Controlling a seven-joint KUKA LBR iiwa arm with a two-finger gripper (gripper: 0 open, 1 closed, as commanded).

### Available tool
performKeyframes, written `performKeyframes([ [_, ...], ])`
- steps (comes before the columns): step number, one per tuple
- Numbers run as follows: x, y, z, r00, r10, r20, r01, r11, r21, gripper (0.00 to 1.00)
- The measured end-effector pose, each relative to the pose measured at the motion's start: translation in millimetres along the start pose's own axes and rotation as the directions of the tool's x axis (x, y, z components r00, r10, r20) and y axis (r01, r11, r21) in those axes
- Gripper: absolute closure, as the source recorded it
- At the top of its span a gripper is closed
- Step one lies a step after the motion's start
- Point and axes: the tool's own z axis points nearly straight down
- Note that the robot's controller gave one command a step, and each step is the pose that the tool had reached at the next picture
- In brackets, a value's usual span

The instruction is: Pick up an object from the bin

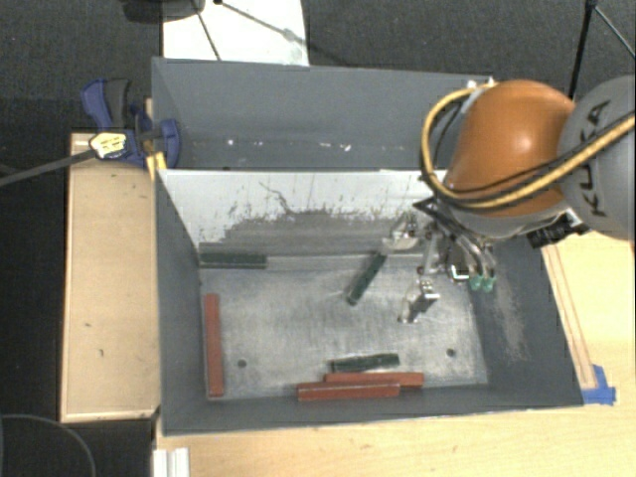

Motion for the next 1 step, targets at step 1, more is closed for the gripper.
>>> performKeyframes([
  [1,-1.6,-0.1,-3.9,1.000,0.001,0.008,-0.001,1.000,0.000,0.00],
])
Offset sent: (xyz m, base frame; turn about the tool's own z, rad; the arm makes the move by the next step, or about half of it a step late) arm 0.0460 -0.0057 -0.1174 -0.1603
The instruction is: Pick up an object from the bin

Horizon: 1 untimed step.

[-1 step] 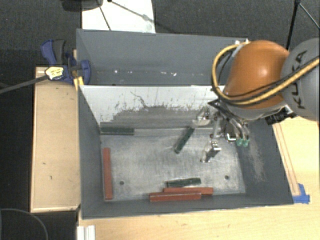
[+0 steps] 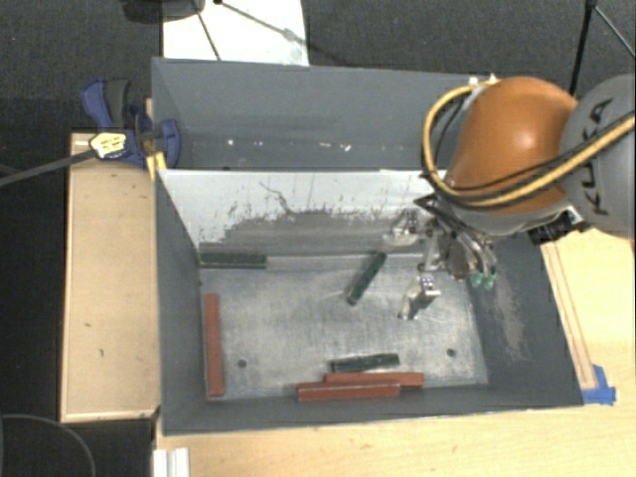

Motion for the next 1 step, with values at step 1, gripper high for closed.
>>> performKeyframes([
  [1,-19.7,-2.3,45.7,0.998,-0.059,0.007,0.059,0.998,0.001,0.00],
])
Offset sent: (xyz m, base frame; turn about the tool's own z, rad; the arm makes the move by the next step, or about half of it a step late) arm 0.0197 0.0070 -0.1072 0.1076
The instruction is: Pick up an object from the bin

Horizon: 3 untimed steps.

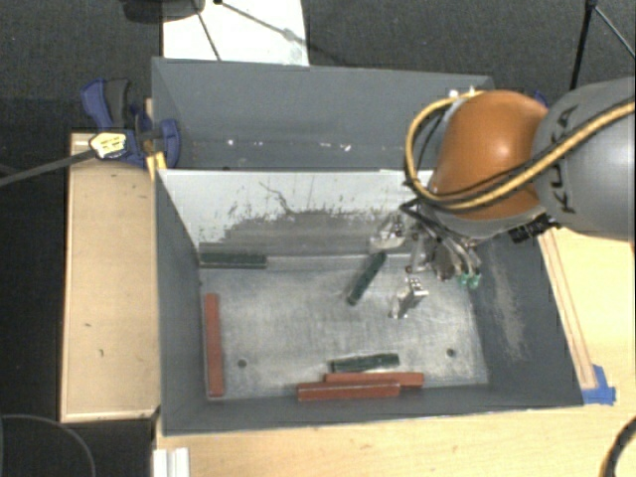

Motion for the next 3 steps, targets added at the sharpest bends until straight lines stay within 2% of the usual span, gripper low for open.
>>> performKeyframes([
  [1,-0.8,4,41,0.997,0.079,-0.008,-0.079,0.997,0.000,0.00],
  [2,-12.9,-44,97,0.995,-0.096,0.003,0.096,0.995,0.002,1.00],
  [3,-11.6,-42,98,0.995,-0.096,0.000,0.096,0.995,0.000,0.00],
])
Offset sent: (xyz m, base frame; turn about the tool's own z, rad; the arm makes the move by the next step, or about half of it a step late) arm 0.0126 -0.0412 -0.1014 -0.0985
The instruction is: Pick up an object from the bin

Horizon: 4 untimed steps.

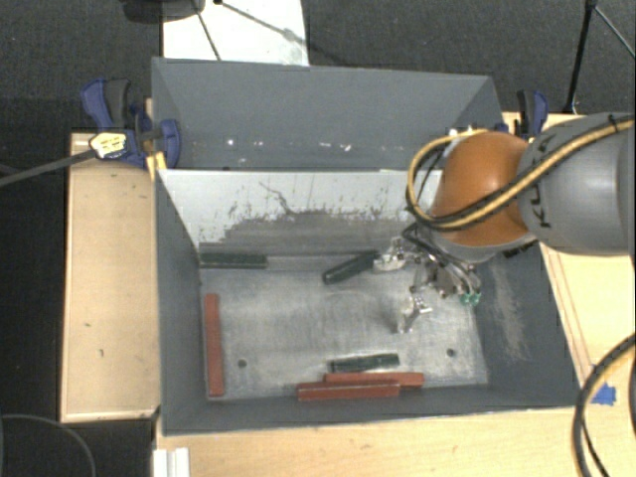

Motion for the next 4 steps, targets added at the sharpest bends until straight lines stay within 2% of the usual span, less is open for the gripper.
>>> performKeyframes([
  [1,-0.1,0,0,1.000,0.001,0.000,-0.001,1.000,0.000,0.00],
  [2,19.6,37,-49,0.997,-0.082,-0.011,0.082,0.997,-0.003,0.00],
  [3,22.2,46,-66,0.994,-0.106,-0.004,0.106,0.994,-0.003,0.00],
  [4,5.8,51,-59,0.992,-0.124,-0.001,0.124,0.992,0.000,0.00],
])
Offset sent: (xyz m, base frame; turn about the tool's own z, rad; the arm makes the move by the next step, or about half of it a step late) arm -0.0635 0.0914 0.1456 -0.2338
